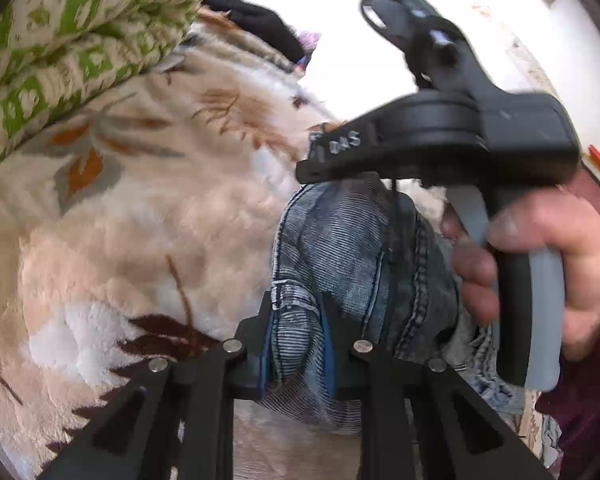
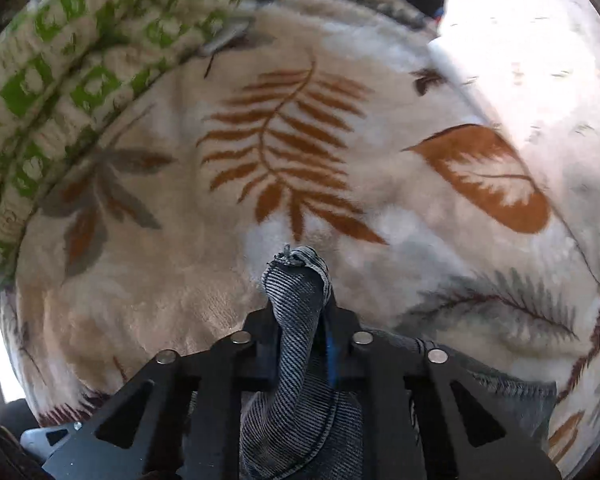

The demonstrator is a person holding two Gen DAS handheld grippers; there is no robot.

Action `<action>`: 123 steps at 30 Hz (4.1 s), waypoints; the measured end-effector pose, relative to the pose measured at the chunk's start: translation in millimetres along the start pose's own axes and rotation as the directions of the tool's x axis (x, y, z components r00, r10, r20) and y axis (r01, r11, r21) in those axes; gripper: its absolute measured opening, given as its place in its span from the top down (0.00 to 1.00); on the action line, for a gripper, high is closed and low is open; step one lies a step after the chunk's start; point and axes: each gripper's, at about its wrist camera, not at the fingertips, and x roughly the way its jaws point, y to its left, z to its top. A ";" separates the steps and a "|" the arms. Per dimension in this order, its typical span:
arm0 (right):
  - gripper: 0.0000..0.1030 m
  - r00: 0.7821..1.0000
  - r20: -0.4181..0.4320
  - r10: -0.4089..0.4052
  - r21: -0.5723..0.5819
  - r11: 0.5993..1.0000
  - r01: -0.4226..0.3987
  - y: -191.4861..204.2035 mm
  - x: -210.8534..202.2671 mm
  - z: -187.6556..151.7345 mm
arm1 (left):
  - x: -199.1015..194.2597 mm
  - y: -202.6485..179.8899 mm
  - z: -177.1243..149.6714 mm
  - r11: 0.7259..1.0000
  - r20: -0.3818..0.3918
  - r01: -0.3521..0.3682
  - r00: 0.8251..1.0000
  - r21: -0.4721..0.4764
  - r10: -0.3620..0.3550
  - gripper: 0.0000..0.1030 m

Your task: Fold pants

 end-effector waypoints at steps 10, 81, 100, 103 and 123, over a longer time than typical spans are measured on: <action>0.90 0.970 0.234 -0.060 0.135 0.990 0.029 -48.9 -122.7 -67.6 | -40.4 -82.9 -13.5 0.950 0.065 0.217 0.969 0.224 -0.237 0.80; 0.33 0.813 0.577 -0.071 0.709 0.538 -0.456 -266.2 -202.2 -393.9 | 28.2 -260.6 -42.1 0.803 -0.022 -0.011 0.999 0.596 0.031 0.14; 0.30 0.898 0.440 0.012 0.855 0.300 -0.423 -307.0 -115.5 -386.1 | 95.9 -306.5 -58.1 0.694 0.068 -0.161 0.985 0.702 0.160 0.06; 0.26 0.889 0.456 0.034 0.857 0.255 -0.449 -312.1 -107.0 -393.8 | 101.3 -303.2 -59.1 0.706 0.062 -0.168 0.983 0.688 0.173 0.05; 0.22 0.868 0.489 -0.090 0.808 0.421 -0.412 -295.5 -148.0 -374.7 | 111.0 -294.9 -61.1 0.734 0.061 -0.178 0.981 0.655 0.184 0.00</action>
